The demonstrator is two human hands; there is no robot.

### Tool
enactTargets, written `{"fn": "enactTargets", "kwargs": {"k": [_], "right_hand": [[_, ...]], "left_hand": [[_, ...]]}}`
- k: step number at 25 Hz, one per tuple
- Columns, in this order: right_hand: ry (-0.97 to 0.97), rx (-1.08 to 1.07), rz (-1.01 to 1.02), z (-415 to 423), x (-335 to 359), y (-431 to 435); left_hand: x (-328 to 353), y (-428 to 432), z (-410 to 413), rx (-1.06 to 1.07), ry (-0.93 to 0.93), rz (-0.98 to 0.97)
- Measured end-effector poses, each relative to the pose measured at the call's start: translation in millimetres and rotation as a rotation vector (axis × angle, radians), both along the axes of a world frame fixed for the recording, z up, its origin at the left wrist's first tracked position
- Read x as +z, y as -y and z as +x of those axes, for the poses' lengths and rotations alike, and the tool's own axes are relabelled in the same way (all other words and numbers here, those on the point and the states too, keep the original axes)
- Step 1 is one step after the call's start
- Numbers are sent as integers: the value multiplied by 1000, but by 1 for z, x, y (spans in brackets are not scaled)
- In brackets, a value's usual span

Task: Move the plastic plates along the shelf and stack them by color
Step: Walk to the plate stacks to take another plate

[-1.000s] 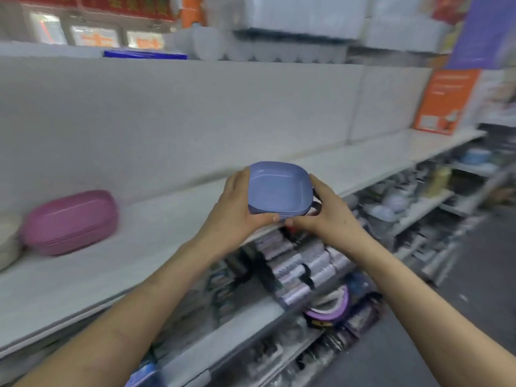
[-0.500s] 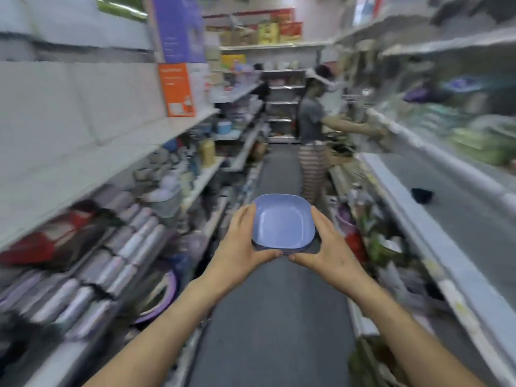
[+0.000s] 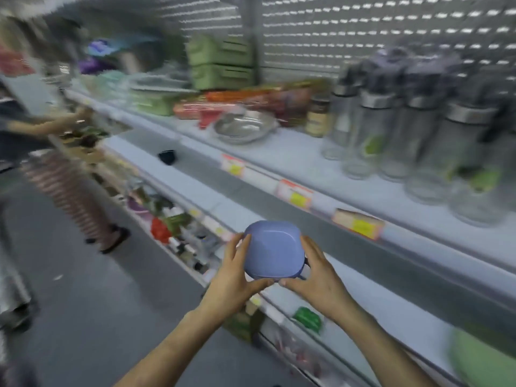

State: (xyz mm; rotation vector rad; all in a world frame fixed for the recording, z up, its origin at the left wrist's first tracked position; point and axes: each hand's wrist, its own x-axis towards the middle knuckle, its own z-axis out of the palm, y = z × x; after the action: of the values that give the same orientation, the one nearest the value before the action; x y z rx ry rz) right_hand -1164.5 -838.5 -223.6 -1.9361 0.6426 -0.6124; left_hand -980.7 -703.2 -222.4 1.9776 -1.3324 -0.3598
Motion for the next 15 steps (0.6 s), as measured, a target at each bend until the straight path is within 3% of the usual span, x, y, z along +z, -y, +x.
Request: {"fn": "enactTargets", "kwargs": {"k": [7, 15], "right_hand": [[-200, -380, -52, -134, -35, 40], [-406, -478, -151, -223, -65, 47]], "left_hand": [[-47, 113, -103, -364, -73, 65], [-85, 148, -187, -571, -120, 89]]}}
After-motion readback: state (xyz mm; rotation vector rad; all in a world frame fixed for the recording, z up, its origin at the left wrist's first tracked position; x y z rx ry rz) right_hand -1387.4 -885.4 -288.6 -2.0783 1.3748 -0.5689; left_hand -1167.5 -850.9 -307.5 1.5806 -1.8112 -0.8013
